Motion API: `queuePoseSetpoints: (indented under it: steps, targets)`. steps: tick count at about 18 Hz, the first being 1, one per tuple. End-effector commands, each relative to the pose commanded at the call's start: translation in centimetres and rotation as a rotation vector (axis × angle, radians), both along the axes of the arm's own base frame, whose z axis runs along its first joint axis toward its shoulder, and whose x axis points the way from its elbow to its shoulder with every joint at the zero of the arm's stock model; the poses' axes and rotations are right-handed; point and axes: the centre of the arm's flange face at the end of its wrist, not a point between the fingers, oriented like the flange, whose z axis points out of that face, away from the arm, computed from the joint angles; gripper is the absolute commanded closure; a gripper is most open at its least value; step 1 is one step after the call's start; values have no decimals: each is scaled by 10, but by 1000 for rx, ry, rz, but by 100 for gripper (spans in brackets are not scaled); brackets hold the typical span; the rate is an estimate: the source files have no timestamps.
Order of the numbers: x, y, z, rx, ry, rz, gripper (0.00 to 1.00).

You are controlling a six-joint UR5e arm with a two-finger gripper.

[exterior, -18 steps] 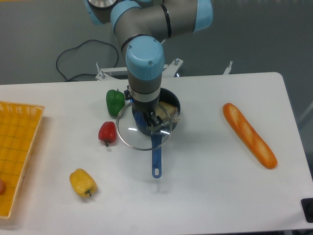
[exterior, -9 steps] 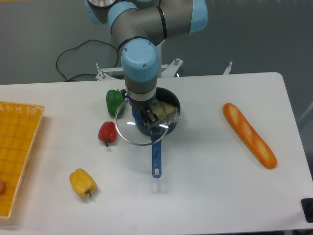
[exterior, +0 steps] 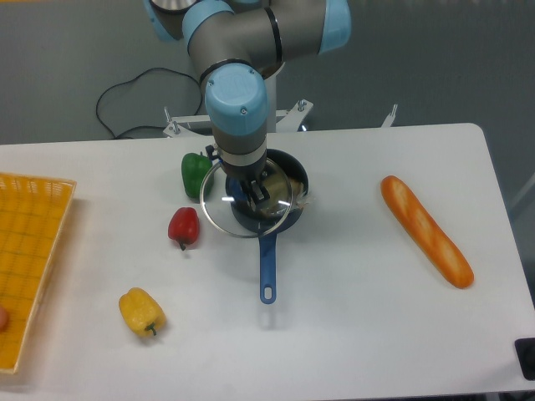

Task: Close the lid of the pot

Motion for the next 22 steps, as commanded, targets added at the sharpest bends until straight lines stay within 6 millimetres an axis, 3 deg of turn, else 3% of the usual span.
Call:
queuePoseSetpoints:
  steps: [5,10,14,22]
  targets:
    - [-6,-6,-2,-33,31,-11,60]
    - [-2,-18,23,-1,189,48,61]
    - [-3,-26,20,-2,225,74,63]
    - [10,-43,-5,-15,230,77,63]
